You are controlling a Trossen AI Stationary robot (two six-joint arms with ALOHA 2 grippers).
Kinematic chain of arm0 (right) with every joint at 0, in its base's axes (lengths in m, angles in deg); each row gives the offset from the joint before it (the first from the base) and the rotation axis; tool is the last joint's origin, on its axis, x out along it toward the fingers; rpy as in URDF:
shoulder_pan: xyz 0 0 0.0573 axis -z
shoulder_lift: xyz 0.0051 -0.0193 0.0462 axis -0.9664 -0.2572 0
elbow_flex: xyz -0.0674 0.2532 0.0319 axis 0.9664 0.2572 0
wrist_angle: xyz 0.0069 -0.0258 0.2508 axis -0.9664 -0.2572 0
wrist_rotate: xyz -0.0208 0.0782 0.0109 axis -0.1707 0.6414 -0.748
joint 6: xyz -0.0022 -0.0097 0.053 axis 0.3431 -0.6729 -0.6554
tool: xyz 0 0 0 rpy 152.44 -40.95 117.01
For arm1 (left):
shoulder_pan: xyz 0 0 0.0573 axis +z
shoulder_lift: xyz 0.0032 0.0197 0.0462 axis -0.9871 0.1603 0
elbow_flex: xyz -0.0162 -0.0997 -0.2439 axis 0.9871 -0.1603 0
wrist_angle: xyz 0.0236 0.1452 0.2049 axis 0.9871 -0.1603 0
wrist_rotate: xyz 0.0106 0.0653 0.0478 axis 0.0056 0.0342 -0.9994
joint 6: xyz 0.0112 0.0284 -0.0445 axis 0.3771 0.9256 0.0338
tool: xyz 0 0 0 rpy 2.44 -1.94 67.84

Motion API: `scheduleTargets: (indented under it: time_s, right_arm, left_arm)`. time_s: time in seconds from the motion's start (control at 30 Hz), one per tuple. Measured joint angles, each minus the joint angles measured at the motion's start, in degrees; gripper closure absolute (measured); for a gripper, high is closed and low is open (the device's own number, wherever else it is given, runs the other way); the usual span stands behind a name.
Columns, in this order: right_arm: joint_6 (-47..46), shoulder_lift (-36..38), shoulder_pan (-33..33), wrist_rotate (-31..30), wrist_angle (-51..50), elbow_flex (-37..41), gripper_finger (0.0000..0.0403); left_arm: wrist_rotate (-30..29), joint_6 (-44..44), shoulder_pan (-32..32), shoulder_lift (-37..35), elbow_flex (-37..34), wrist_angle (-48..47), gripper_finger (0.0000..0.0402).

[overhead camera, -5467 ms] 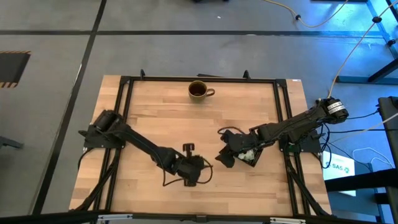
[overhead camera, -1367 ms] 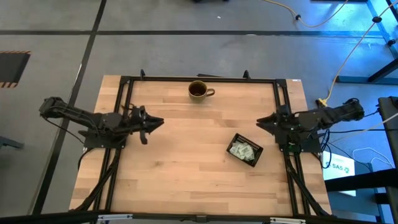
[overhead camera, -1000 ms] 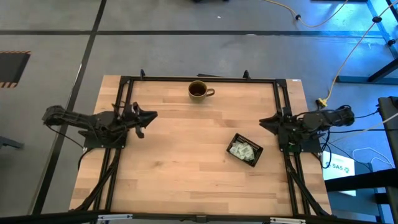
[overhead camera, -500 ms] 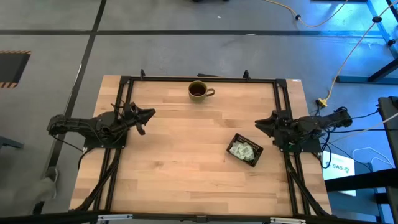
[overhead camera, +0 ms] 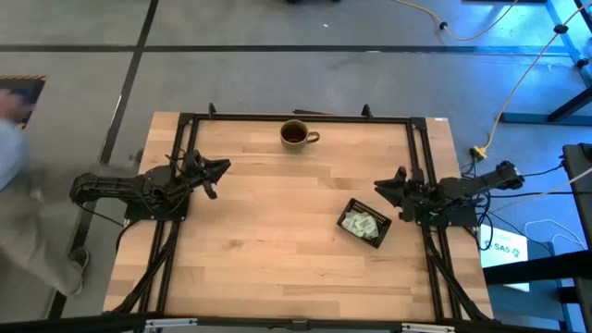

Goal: Pick and place Stevia / Truvia into bins
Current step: Return to Home Position

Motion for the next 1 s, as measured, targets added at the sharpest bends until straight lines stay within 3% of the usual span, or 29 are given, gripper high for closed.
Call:
scheduleTargets:
  time_s: [0.67,1.0]
  right_arm:
    - [13.7,0.0,15.5,0.0,-0.1,0.0,0.028]
    - [25.0,-0.1,17.1,0.1,-0.1,0.0,0.028]
  left_arm:
    - [0.0,1.8,0.0,0.0,0.0,0.0,0.0339]
    - [0.0,1.8,0.0,0.0,0.0,0.0,0.0339]
